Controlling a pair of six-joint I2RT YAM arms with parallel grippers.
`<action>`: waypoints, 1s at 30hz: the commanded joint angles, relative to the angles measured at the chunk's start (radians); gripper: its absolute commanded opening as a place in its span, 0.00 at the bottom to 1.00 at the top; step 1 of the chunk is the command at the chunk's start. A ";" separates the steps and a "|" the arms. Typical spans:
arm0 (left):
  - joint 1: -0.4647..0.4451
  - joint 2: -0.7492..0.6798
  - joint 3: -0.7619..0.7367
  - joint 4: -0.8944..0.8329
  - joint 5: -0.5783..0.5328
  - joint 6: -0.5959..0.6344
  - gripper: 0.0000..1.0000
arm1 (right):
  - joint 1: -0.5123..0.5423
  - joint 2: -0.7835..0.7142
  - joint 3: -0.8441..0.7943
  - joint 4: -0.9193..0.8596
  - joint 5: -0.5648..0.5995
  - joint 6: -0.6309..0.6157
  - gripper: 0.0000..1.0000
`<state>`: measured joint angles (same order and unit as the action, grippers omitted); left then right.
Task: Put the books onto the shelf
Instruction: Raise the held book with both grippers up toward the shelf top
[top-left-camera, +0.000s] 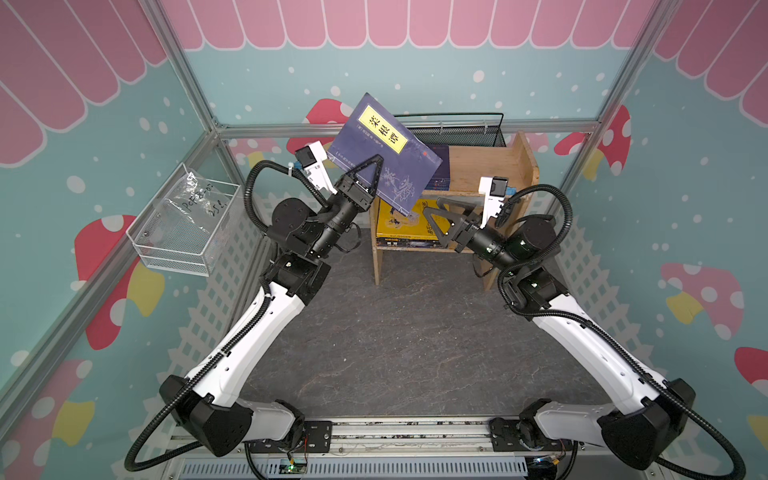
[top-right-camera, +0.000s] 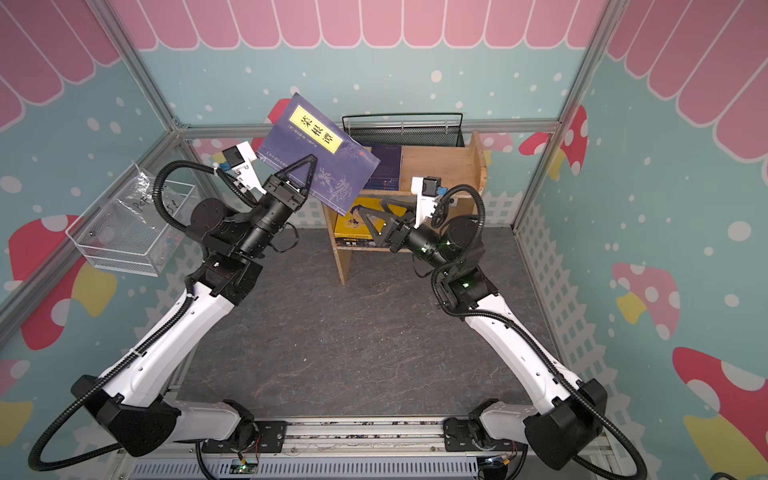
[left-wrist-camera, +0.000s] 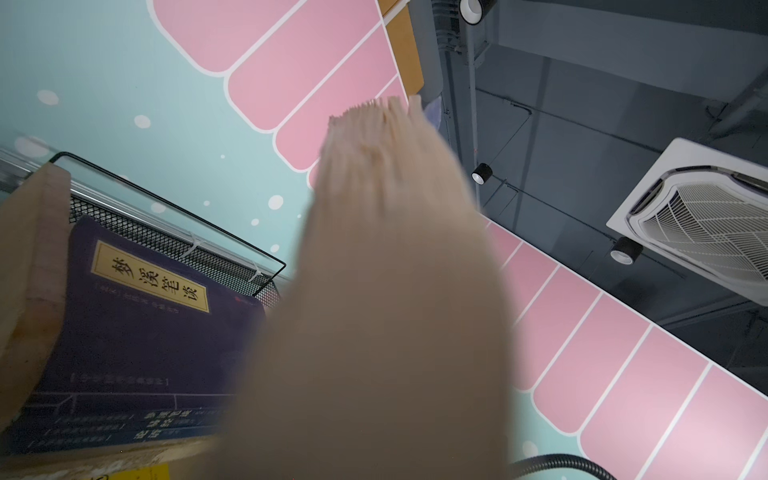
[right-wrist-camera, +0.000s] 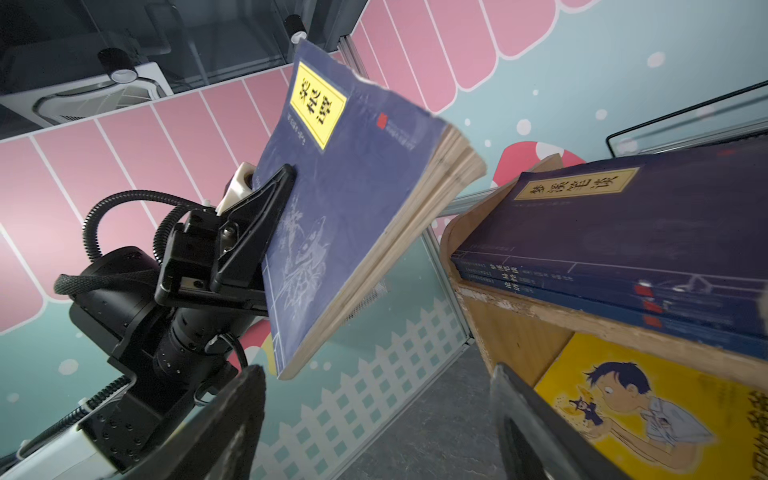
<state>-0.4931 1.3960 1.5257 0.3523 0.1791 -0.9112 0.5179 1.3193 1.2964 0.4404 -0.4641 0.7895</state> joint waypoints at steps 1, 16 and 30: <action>-0.004 0.013 0.037 0.142 -0.032 -0.096 0.00 | -0.001 0.050 0.064 0.205 -0.084 0.121 0.85; -0.028 0.039 0.034 0.139 0.009 -0.110 0.02 | -0.004 0.242 0.130 0.496 -0.152 0.395 0.30; 0.074 -0.023 0.018 -0.017 0.097 -0.054 0.70 | -0.143 0.075 0.061 0.288 -0.156 0.364 0.03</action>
<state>-0.4614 1.4151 1.5257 0.3805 0.2211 -0.9634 0.4084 1.4654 1.3537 0.7685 -0.6197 1.1717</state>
